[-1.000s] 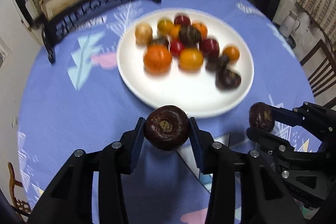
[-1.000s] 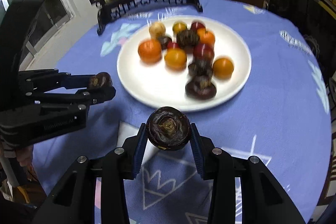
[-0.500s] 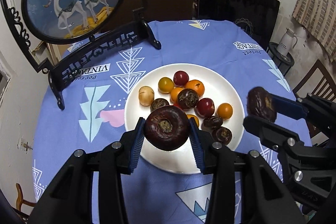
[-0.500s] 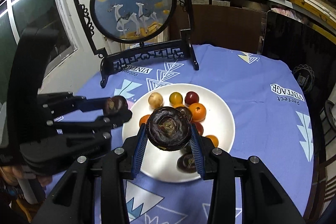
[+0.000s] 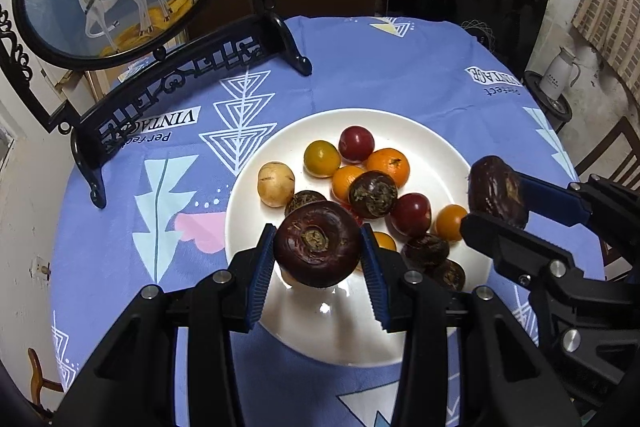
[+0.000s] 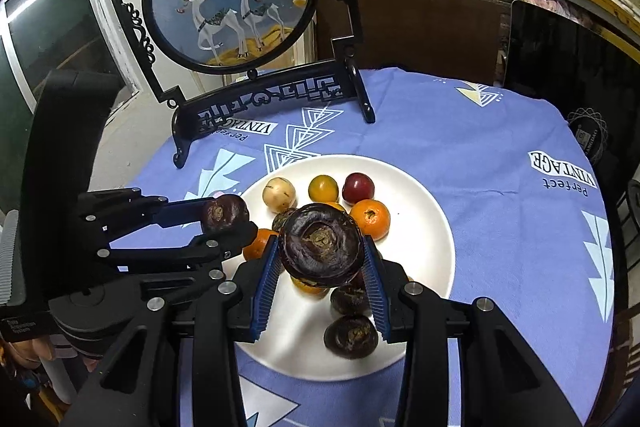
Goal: Organize fruits
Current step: 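Lower both mangosteens onto the white plate and open both tools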
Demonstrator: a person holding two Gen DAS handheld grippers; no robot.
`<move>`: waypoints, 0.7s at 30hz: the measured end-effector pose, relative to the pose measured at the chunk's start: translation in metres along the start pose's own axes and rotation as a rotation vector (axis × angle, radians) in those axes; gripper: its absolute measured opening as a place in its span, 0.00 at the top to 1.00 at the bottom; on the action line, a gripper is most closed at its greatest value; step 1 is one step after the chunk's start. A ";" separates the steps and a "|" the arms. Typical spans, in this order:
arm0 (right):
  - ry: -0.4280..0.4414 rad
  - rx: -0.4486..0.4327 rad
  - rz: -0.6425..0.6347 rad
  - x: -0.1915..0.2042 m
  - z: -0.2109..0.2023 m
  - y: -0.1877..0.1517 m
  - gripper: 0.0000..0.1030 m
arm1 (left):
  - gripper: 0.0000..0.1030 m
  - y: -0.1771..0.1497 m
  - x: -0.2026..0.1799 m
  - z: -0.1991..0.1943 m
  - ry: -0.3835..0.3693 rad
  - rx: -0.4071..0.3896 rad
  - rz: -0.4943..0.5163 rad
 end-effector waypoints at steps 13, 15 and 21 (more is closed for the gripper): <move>-0.001 0.013 0.021 -0.011 0.016 0.006 0.60 | 0.60 0.002 0.009 0.022 0.012 0.031 -0.014; -0.007 0.014 0.025 -0.013 0.017 0.005 0.60 | 0.60 0.001 0.009 0.023 0.014 0.033 -0.015; -0.026 0.024 0.040 -0.022 0.021 0.003 0.60 | 0.60 -0.001 0.011 0.026 0.020 0.041 -0.019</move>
Point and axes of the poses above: each gripper's, at about its wrist camera, not at the fingertips, and z roughly the way its jaws point, x to its left, y to its top, the point moved 7 cm from there along z, roughly the way its jaws point, and after that the axes turned 12 degrees about z, right-handed, at the moved point
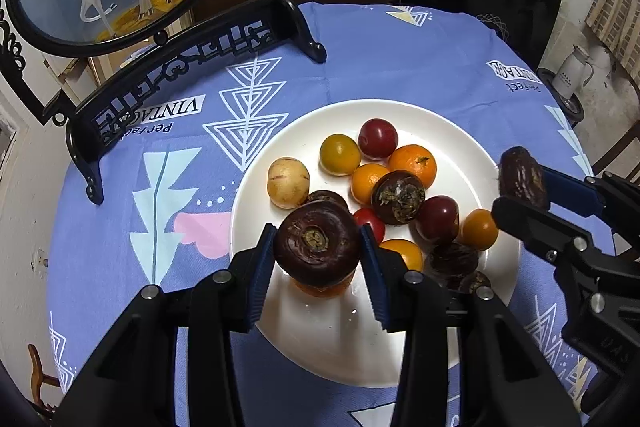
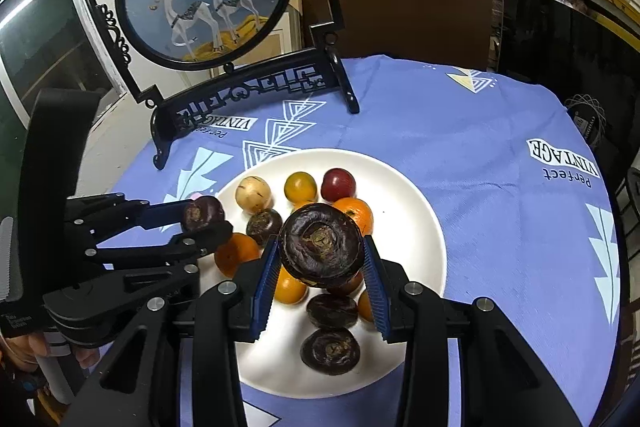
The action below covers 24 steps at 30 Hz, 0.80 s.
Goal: Organize fruits
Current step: 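Lower both mangosteens onto the white plate and open both tools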
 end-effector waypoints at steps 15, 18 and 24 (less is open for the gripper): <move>-0.017 0.022 0.023 -0.008 0.021 0.009 0.60 | 0.60 0.005 0.008 0.019 0.002 0.031 -0.025; -0.018 0.027 0.028 -0.011 0.025 0.009 0.60 | 0.60 0.005 0.008 0.022 0.001 0.034 -0.023; -0.016 0.027 0.029 -0.012 0.029 0.012 0.60 | 0.60 0.006 0.008 0.027 0.003 0.044 -0.023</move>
Point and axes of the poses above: each gripper's, at about its wrist camera, not at the fingertips, and z roughly the way its jaws point, x to its left, y to its top, the point moved 7 cm from there along z, roughly the way its jaws point, and after that the axes turned 12 degrees about z, right-handed, at the moved point
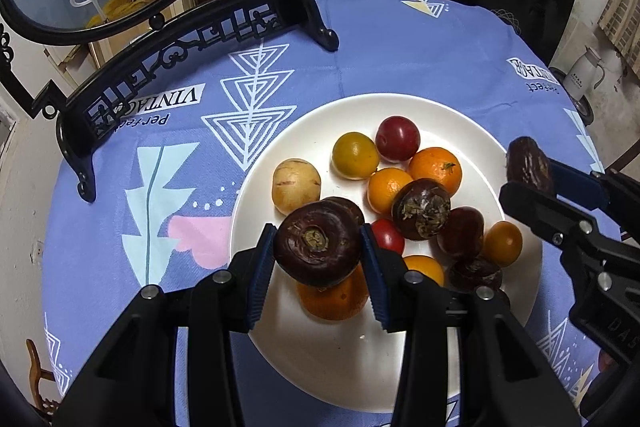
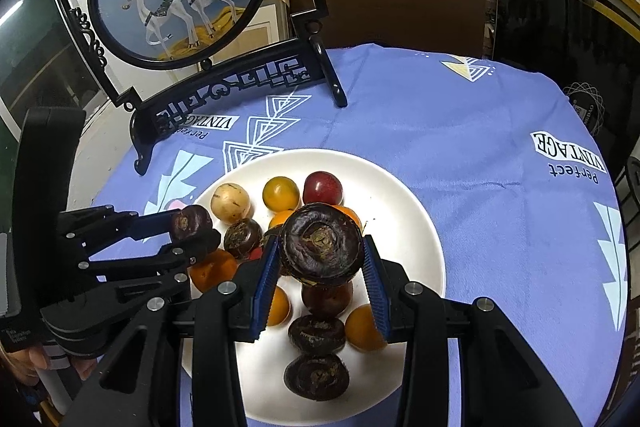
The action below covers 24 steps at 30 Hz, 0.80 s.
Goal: Organize fruits
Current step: 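Lower both mangosteens onto the white plate and open both tools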
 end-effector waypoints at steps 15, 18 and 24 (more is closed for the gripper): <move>0.004 0.006 0.021 -0.001 0.009 0.010 0.60 | 0.60 -0.002 -0.003 0.007 0.003 0.013 0.012; 0.003 0.009 0.021 -0.001 0.012 0.009 0.60 | 0.60 -0.001 -0.003 0.007 0.004 0.013 0.012; 0.007 0.020 0.023 0.001 0.015 0.009 0.44 | 0.51 -0.001 -0.002 0.008 0.007 0.014 0.008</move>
Point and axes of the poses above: each gripper's, at about its wrist camera, not at the fingertips, and z roughly the way its jaws point, x to its left, y to its top, the point moved 7 cm from there along z, roughly the way its jaws point, and after that the axes turned 12 degrees about z, right-handed, at the moved point
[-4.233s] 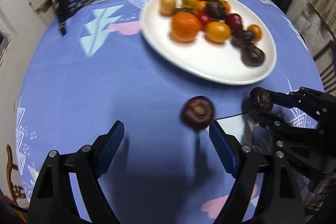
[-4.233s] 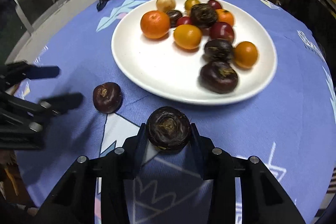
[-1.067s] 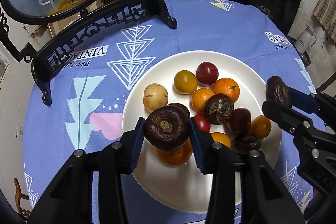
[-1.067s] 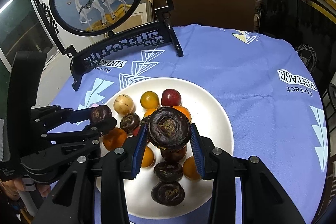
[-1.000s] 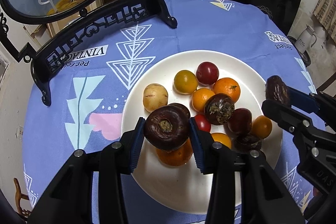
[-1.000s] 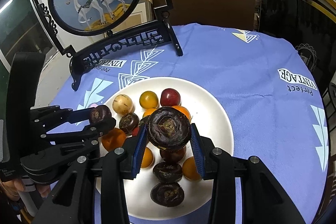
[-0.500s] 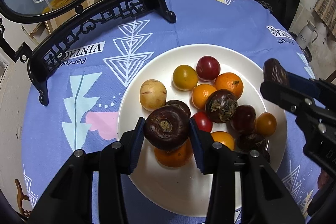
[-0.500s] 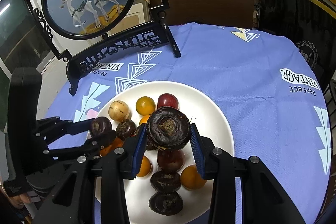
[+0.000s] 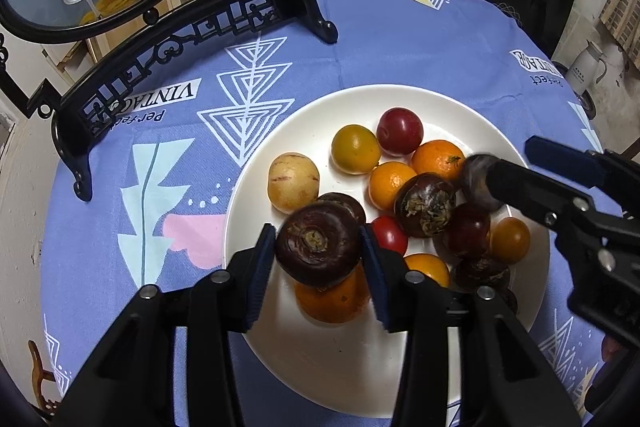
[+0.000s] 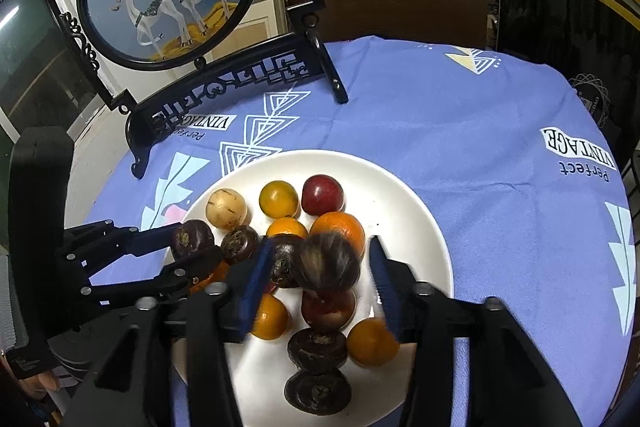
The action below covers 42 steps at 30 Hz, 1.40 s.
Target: Organize fruits
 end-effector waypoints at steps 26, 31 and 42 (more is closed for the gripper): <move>0.029 -0.168 -0.011 0.006 -0.115 -0.064 0.31 | 0.06 -0.003 -0.001 -0.133 0.161 -0.325 -0.003; 0.035 -0.215 -0.057 0.022 -0.140 -0.076 0.30 | 0.06 -0.011 -0.004 -0.158 0.160 -0.362 -0.008; 0.022 -0.261 -0.076 0.036 -0.169 -0.097 0.27 | 0.05 -0.039 0.005 -0.189 0.171 -0.375 -0.083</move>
Point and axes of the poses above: each gripper's, at about its wrist camera, not at the fingertips, and z roughly the way its jaws point, x to its left, y to its top, the point moved 7 cm from there along z, roughly the way its jaws point, and after that the axes turned 12 degrees about z, right-handed, at the moved point
